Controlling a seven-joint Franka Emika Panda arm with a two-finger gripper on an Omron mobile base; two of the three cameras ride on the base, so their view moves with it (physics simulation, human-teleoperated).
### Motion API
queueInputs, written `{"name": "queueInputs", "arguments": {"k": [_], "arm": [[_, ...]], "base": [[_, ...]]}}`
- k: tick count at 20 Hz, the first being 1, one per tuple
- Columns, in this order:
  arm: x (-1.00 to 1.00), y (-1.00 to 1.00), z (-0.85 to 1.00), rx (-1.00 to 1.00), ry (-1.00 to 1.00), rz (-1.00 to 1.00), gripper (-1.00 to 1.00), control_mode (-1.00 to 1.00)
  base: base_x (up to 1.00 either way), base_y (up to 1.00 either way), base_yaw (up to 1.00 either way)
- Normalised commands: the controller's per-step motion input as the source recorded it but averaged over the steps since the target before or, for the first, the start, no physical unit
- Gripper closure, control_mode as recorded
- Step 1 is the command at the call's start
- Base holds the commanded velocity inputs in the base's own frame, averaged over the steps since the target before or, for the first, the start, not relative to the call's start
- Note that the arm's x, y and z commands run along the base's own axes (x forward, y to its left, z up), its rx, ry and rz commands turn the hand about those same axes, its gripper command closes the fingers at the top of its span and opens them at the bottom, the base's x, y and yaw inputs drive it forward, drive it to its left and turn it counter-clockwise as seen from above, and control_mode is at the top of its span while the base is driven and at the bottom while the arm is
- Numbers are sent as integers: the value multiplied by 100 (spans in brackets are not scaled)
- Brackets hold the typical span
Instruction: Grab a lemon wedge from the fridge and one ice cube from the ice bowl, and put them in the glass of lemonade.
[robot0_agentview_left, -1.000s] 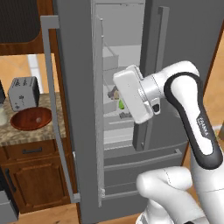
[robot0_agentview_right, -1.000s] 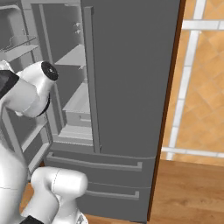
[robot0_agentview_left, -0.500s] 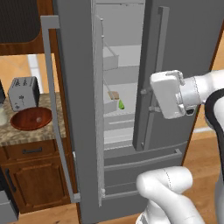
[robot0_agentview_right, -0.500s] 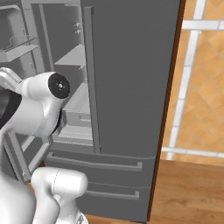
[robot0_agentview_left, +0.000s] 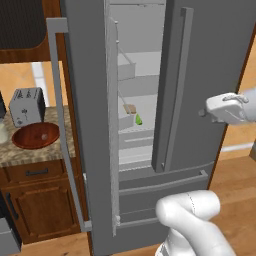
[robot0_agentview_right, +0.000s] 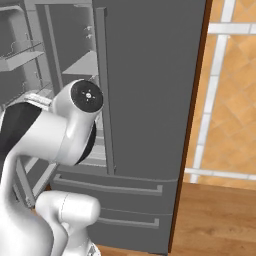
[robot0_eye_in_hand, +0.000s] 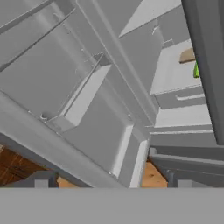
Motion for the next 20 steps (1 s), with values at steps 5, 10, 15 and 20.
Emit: {"name": "queueInputs", "arguments": {"k": [5,10,15,20], "arm": [[2,-88,-8,-41,-14,-10,-100,-100],[32,9,-12,-18,-5,-15,-100,-100],[26,12,-1,0,-1,-11,-100,-100],[62,0,-5,1,0,0,-100,-100]], "base": [[0,0,0],[0,0,0],[0,0,0],[0,0,0]]}}
